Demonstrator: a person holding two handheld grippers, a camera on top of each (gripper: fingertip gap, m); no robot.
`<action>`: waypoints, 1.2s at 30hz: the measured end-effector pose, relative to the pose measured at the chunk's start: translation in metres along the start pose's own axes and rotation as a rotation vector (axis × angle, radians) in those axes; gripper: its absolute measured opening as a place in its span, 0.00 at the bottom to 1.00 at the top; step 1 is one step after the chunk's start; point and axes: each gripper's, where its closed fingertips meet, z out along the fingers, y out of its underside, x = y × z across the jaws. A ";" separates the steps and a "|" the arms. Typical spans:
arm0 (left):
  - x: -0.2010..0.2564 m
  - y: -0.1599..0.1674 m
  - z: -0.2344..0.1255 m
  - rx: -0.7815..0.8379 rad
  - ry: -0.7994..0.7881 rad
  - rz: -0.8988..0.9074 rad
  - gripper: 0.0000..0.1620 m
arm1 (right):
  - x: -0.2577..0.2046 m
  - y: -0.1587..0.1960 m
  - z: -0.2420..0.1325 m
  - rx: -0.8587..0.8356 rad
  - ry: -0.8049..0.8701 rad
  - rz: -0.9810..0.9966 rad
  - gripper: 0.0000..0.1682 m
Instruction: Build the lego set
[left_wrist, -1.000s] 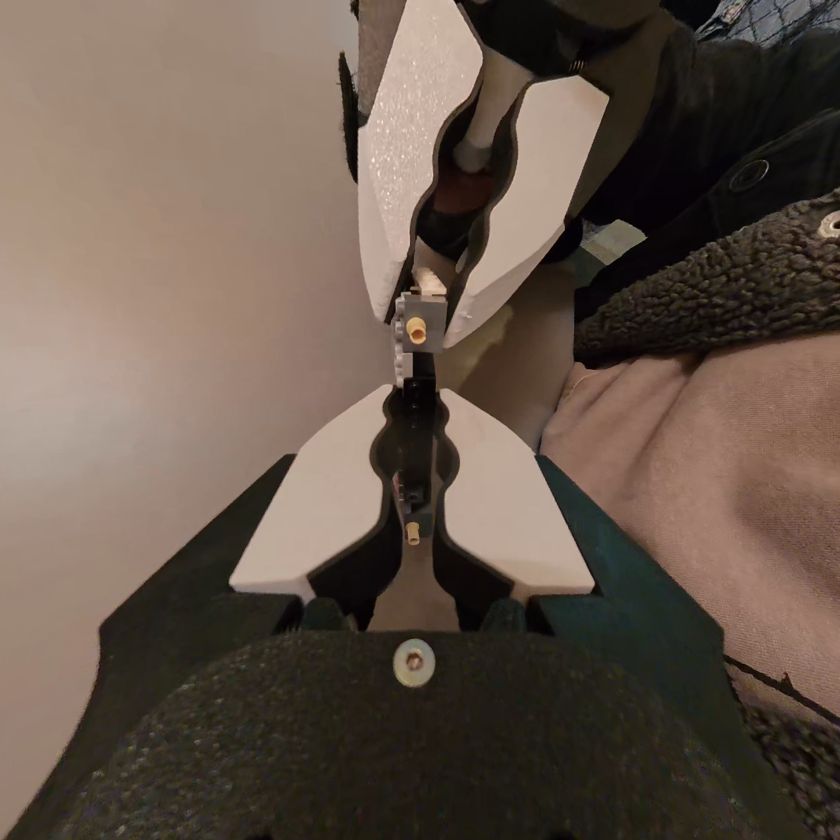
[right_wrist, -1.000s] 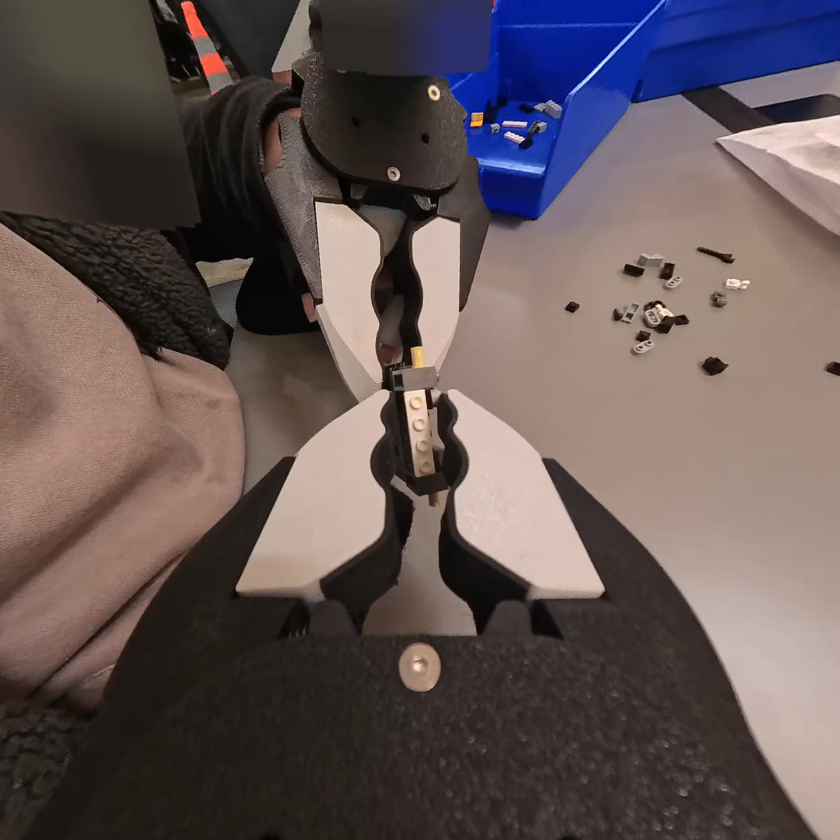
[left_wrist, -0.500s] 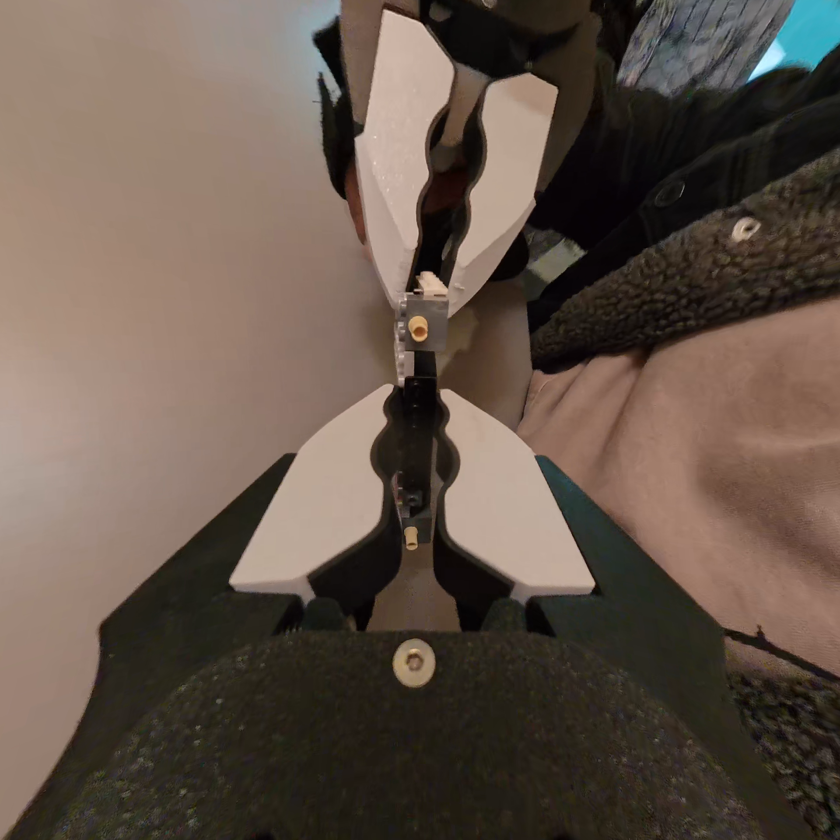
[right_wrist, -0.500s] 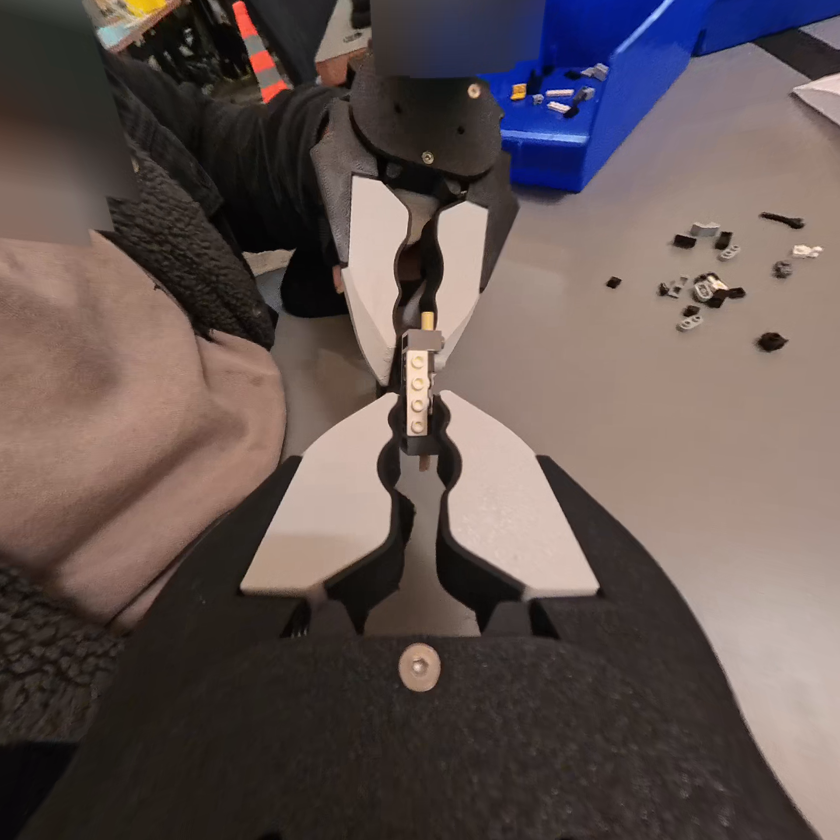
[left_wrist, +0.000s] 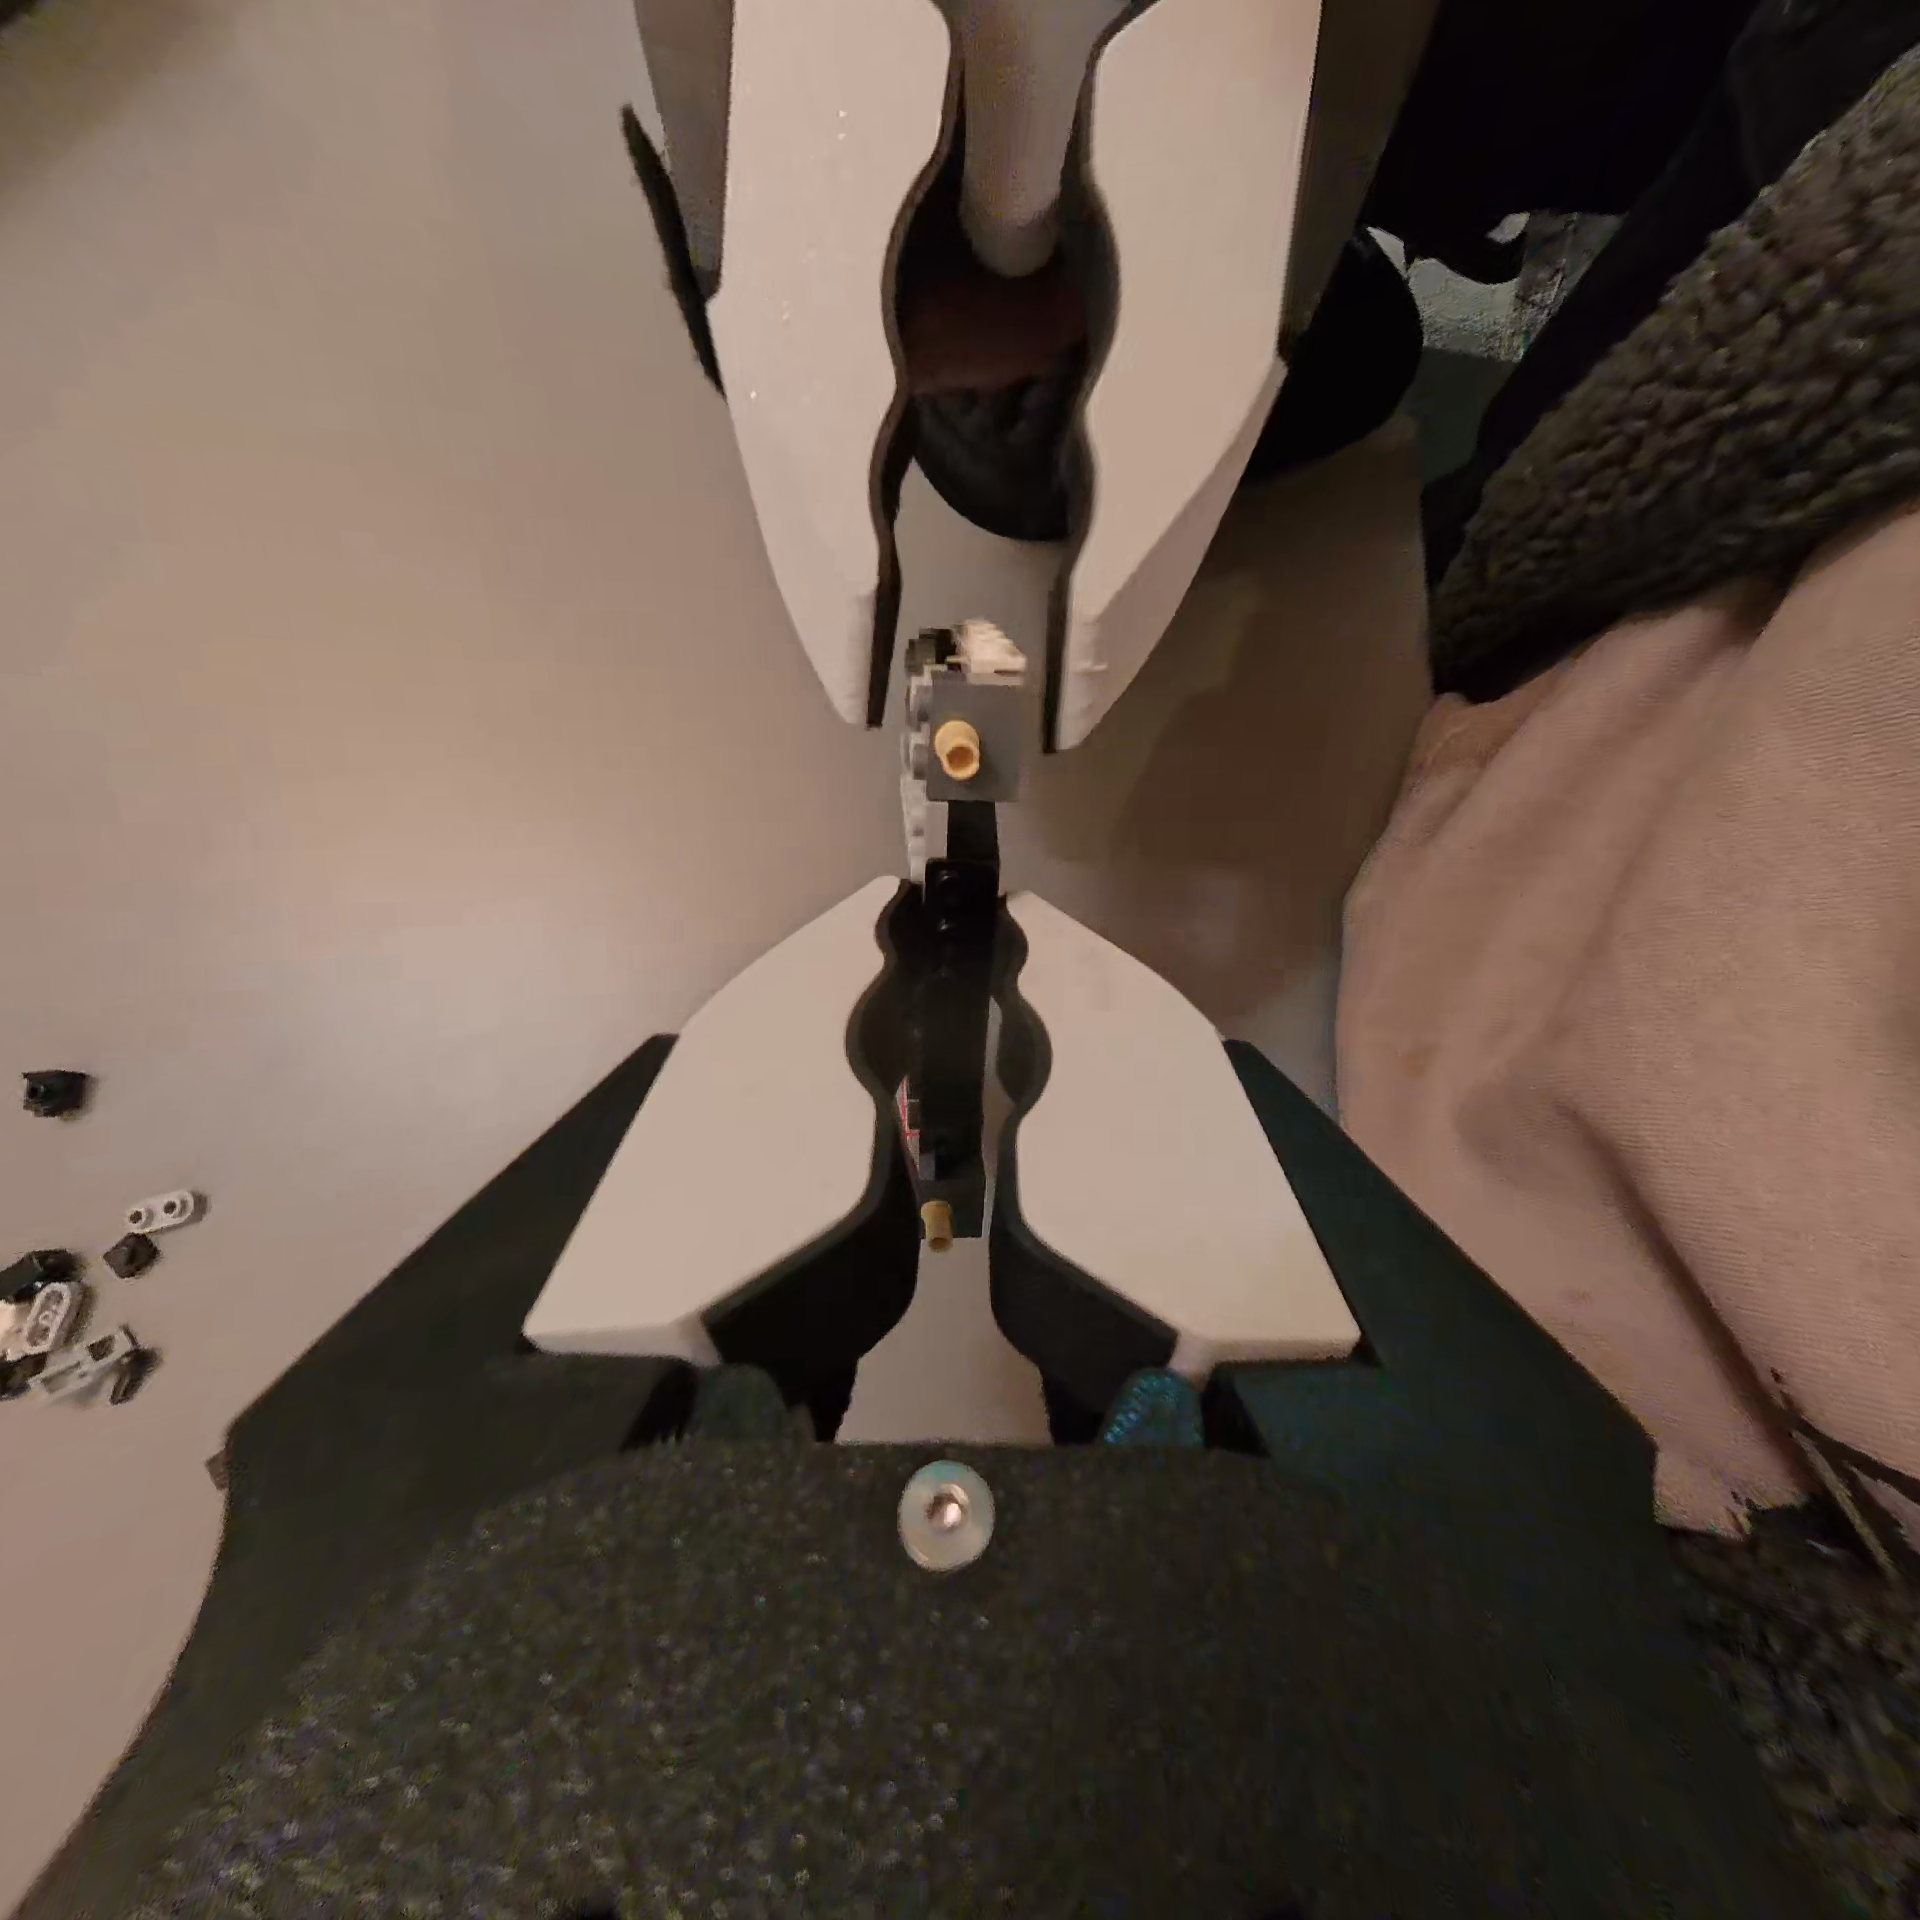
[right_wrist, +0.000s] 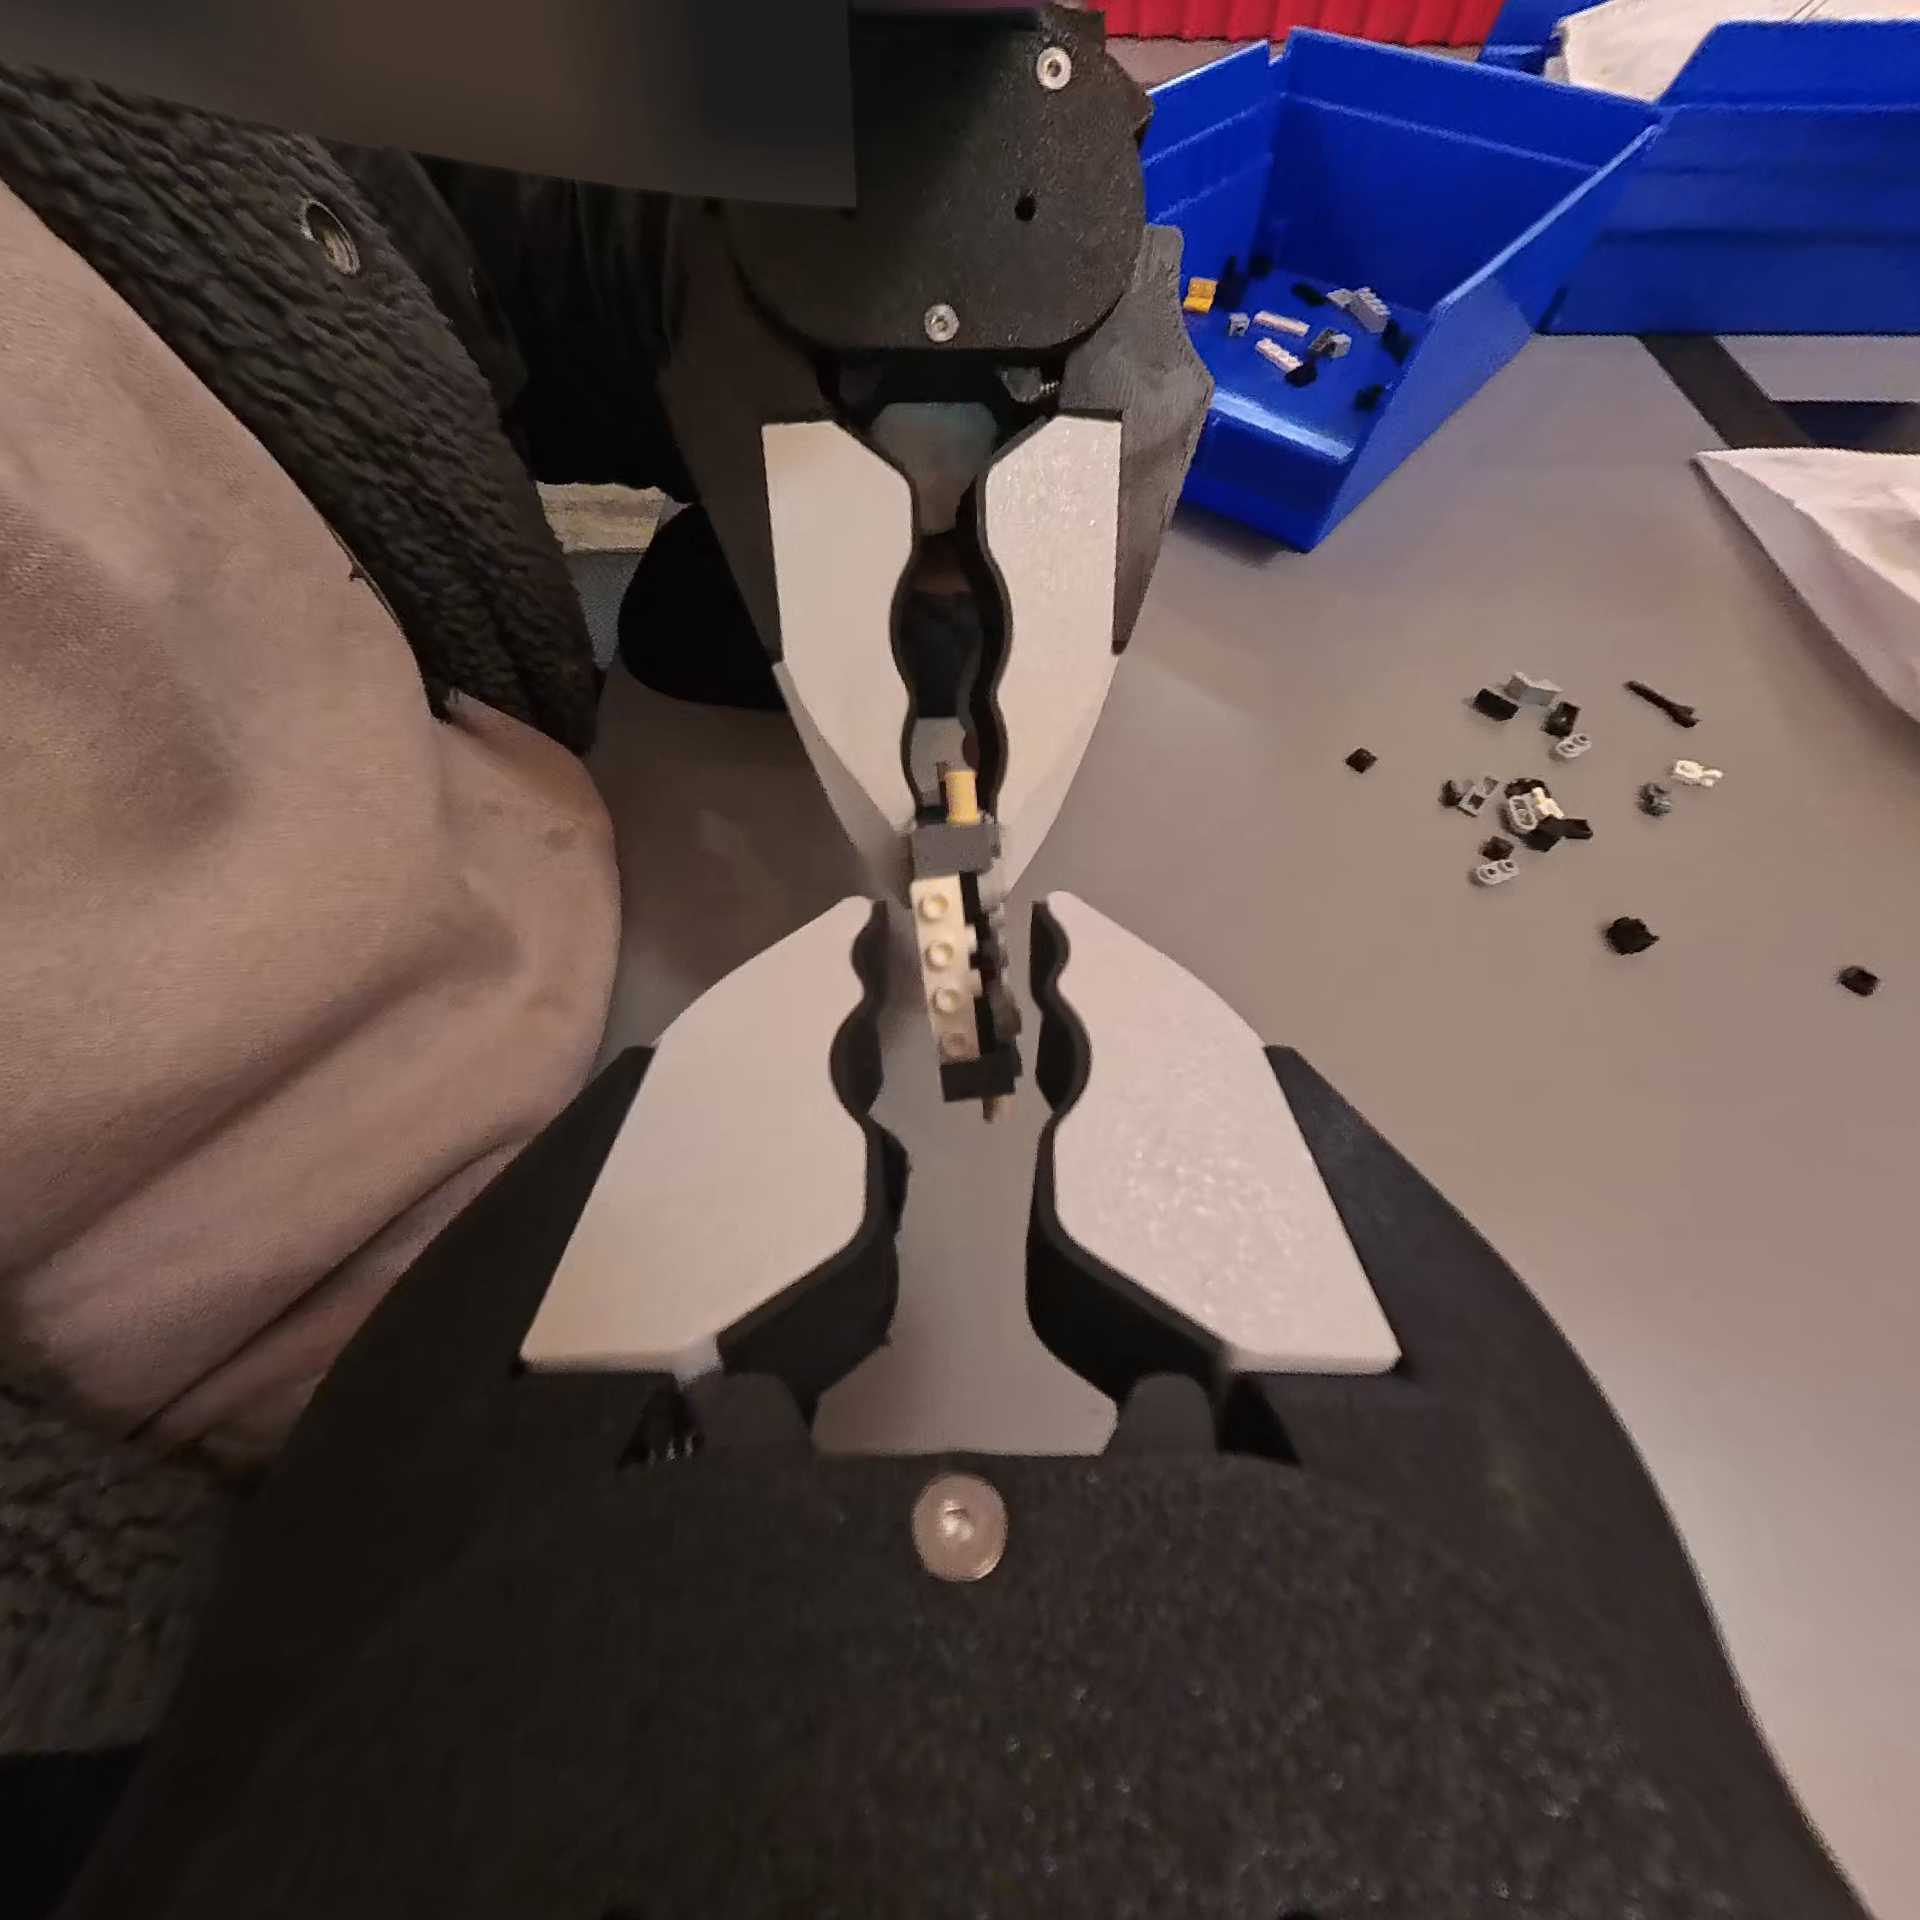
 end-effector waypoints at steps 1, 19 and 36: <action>0.001 0.000 0.001 -0.004 -0.006 0.016 0.07 | 0.000 0.000 0.002 0.002 0.006 -0.010 0.11; 0.002 -0.014 -0.013 0.269 -0.084 0.244 0.07 | -0.008 -0.018 -0.007 0.039 0.151 -0.247 0.16; 0.030 -0.021 -0.021 0.591 0.045 0.325 0.08 | -0.039 -0.035 -0.012 0.214 0.013 -0.310 0.09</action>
